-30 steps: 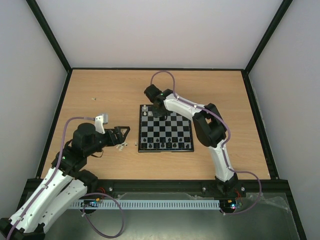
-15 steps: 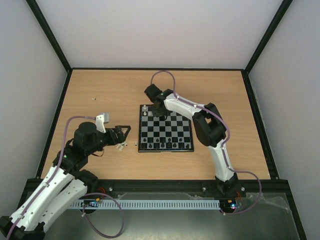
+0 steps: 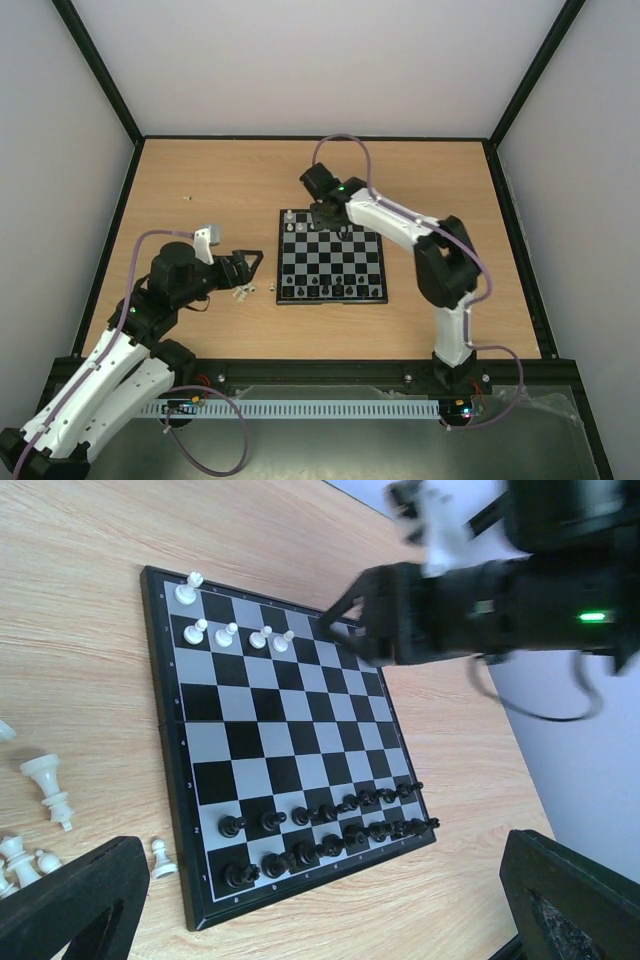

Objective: Set up the chess pieces on the board
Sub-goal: Reset both arms

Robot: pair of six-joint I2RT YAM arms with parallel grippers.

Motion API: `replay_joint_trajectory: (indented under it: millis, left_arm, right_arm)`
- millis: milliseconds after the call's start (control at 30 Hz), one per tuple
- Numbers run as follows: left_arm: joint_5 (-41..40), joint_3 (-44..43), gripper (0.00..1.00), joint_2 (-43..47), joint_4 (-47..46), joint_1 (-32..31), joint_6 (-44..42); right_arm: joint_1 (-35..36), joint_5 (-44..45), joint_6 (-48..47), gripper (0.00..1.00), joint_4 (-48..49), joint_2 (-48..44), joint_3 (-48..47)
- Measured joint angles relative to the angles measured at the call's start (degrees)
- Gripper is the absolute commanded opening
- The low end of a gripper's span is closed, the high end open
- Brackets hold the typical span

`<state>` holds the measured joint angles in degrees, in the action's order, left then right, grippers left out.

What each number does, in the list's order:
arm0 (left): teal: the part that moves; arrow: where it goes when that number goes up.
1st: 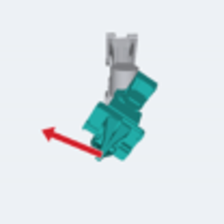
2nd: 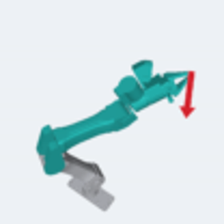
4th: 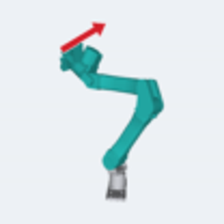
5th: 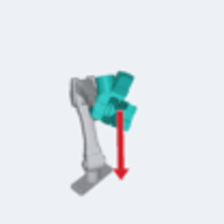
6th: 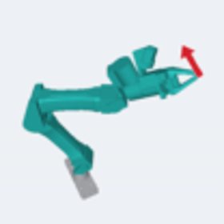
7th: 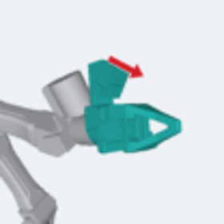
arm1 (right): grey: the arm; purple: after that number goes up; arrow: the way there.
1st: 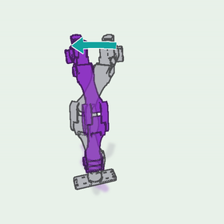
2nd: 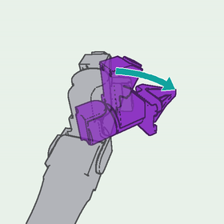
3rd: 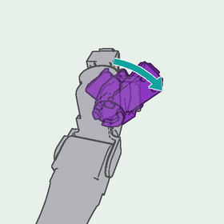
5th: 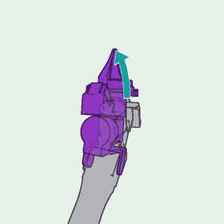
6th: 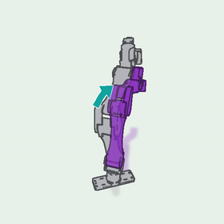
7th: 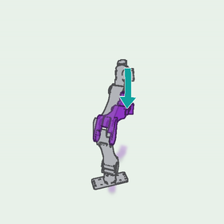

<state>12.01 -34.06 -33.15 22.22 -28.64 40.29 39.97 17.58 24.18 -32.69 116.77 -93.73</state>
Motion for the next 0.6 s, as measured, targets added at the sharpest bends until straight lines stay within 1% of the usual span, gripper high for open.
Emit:
replay_joint_trajectory:
  millis: [33,67,100,167,300,400,600]
  left_arm:
    - [0.0,0.0,1.00,-0.3,-0.1,0.0,0.0]
    - [0.0,0.0,1.00,-0.5,-0.2,0.0,0.0]
    - [0.0,0.0,0.99,-0.6,-0.3,0.0,0.0]
    - [-0.2,0.0,0.99,-0.9,-1.0,0.0,0.1]
    - [-1.1,-0.3,1.00,-2.3,-2.9,0.0,0.4]
    - [-2.8,-1.0,1.00,-4.5,-5.3,0.0,0.7]
    - [-9.8,-2.0,0.99,-10.3,-11.8,-1.2,0.2]
  right_arm:
    - [0.0,0.0,0.1,0.82,0.4,-2.7,1.4]
    - [0.0,0.0,0.3,0.93,0.9,-5.6,2.7]
    - [0.0,-0.1,0.5,1.00,1.3,-8.7,3.8]
    - [-0.1,-0.3,0.5,0.99,2.6,-15.2,6.0]
    - [-0.3,-0.6,0.4,0.99,5.6,-25.1,9.5]
    - [-0.4,-0.8,0.4,0.98,7.3,-30.7,13.0]
    - [-0.6,-0.2,0.8,0.99,7.3,-39.5,18.4]
